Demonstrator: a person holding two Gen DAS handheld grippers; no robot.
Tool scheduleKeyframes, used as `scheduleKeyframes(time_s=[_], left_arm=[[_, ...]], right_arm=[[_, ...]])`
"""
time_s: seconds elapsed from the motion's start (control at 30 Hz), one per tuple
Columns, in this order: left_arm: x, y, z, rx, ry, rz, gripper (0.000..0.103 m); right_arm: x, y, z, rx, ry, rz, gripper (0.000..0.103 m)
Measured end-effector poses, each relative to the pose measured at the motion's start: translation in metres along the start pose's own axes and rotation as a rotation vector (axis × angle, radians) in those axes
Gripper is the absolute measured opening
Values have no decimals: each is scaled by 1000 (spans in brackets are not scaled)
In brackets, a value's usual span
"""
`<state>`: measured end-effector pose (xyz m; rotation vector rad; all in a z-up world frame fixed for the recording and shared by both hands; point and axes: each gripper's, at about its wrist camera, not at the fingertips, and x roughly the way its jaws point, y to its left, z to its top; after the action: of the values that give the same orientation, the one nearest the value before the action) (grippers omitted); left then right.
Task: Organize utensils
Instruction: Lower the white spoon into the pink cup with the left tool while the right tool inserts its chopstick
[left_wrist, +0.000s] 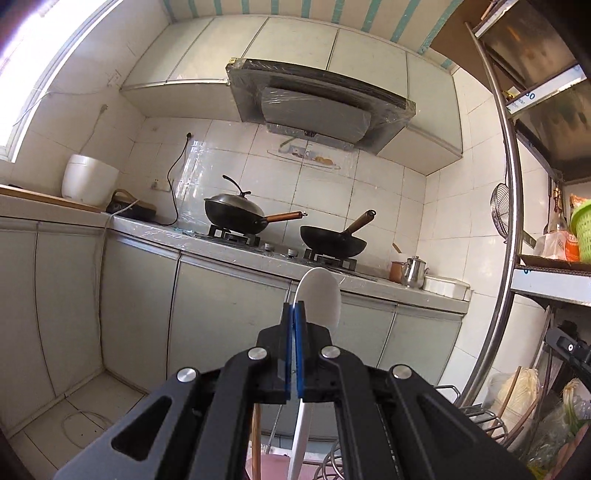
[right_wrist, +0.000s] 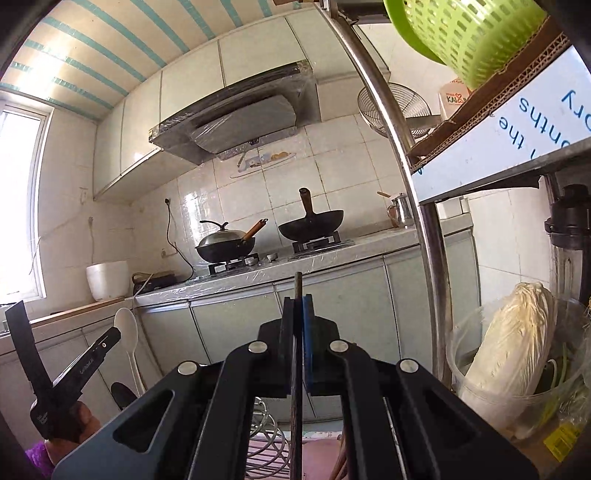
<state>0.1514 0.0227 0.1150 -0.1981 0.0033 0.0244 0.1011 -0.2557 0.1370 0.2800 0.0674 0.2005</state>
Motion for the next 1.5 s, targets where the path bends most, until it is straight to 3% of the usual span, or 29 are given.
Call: scheduleKeyframes(time_s=[0.23,0.63,0.77,1.03,1.33,1.5], left_arm=[[0,3,-26,34,-32,23,1],[2,19,-57,50,26,13,1],[-1,21,-61,38,38,1,1],[-14,21,-61,45,85,-16,1],[-23,27,-55,25,191,-49,4],[-30,27,-50,27,254,-65,33]], right_arm=[[12,4,-6,-62,-47,-1,5],[32,14,-19,-169,-100,-10,5],[18,19,-23,-198,-120,-27,5],[12,19,-34,-197,21,-30,5],[5,17,-52,-142,196,-44,5],[7,16,-59,-103,308,-38,10]])
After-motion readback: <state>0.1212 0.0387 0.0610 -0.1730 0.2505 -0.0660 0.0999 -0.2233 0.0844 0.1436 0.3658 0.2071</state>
